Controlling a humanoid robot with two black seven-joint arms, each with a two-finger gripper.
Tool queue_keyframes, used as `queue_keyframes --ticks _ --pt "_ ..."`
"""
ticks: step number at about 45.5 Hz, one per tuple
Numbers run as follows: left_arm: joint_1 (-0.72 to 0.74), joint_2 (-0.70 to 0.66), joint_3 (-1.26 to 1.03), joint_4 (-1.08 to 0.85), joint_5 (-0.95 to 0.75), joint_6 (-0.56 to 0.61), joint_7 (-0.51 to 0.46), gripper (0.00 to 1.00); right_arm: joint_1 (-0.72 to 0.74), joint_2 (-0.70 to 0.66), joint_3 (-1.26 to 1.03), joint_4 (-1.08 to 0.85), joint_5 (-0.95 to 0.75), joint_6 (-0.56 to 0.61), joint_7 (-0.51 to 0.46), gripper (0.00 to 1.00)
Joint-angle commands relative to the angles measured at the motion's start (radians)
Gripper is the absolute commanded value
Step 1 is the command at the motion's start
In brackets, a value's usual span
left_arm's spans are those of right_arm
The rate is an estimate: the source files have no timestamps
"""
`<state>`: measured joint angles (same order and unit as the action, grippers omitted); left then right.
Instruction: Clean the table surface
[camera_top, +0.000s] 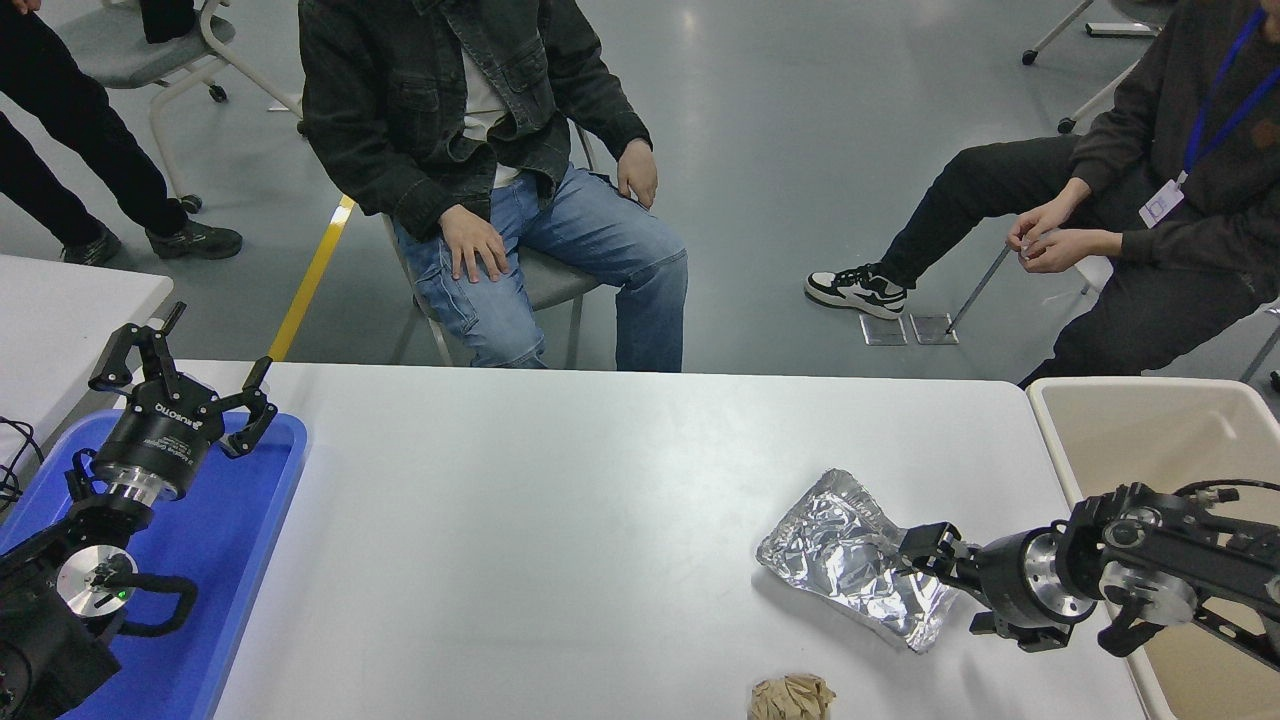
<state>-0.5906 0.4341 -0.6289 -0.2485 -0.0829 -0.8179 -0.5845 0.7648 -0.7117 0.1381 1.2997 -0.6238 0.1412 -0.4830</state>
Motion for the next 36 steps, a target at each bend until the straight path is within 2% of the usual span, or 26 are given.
queue_keyframes --ticks 1,16,25,30,31,36 --pt "0.0 0.0 0.0 0.0 0.0 0.0 0.0 1.0 -0.004 0.018 -0.008 -0.046 -0.011 -0.005 0.003 0.93" --pt "0.0 0.0 0.0 0.0 0.0 0.0 0.0 1.0 -0.012 0.066 -0.006 -0.092 -0.013 -0.005 0.007 0.89" --pt "0.0 0.0 0.0 0.0 0.0 -0.001 0.0 1.0 -0.013 0.084 -0.008 -0.129 -0.016 -0.003 0.007 0.75" --pt "0.0 0.0 0.0 0.0 0.0 0.0 0.0 1.0 -0.013 0.084 -0.009 -0.128 -0.016 -0.003 0.007 0.74" --pt "0.0 0.0 0.0 0.0 0.0 0.0 0.0 1.0 -0.013 0.084 -0.009 -0.128 -0.017 -0.002 0.007 0.68" --pt "0.0 0.0 0.0 0.0 0.0 0.0 0.0 1.0 -0.015 0.084 -0.009 -0.128 -0.016 0.004 0.007 0.51"
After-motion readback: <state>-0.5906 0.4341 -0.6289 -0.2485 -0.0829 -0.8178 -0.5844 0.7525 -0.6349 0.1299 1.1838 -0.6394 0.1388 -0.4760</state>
